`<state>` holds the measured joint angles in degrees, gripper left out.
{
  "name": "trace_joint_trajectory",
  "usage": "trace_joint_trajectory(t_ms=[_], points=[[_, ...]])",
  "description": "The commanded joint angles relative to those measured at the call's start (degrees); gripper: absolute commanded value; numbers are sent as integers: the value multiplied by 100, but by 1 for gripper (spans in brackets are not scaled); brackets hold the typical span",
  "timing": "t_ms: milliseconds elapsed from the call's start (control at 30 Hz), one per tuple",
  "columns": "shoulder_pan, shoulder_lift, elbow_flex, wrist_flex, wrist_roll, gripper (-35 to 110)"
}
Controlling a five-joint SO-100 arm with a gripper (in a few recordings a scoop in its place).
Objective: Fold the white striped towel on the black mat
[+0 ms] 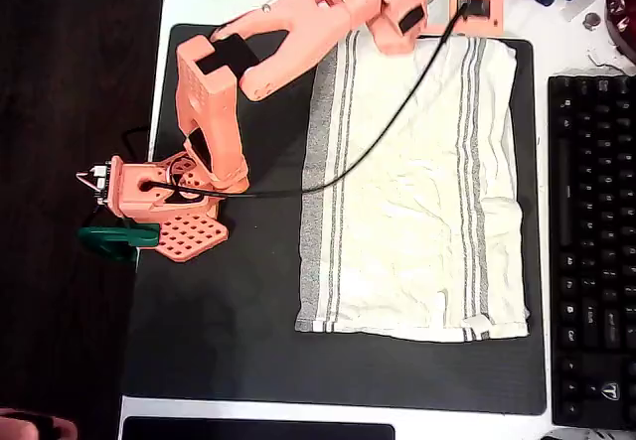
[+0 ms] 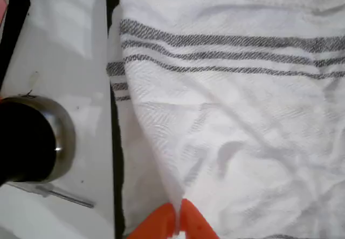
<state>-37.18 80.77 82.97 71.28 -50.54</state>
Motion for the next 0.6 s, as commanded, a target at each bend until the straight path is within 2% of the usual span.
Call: trace_joint_trajectory(t_ms=[0, 100, 400, 567], points=[[-9, 290, 18, -18, -62, 0], [-105, 193, -53, 44, 62, 2], [-439, 185, 185, -53, 334, 21], [-826, -606, -141, -193, 483, 26]])
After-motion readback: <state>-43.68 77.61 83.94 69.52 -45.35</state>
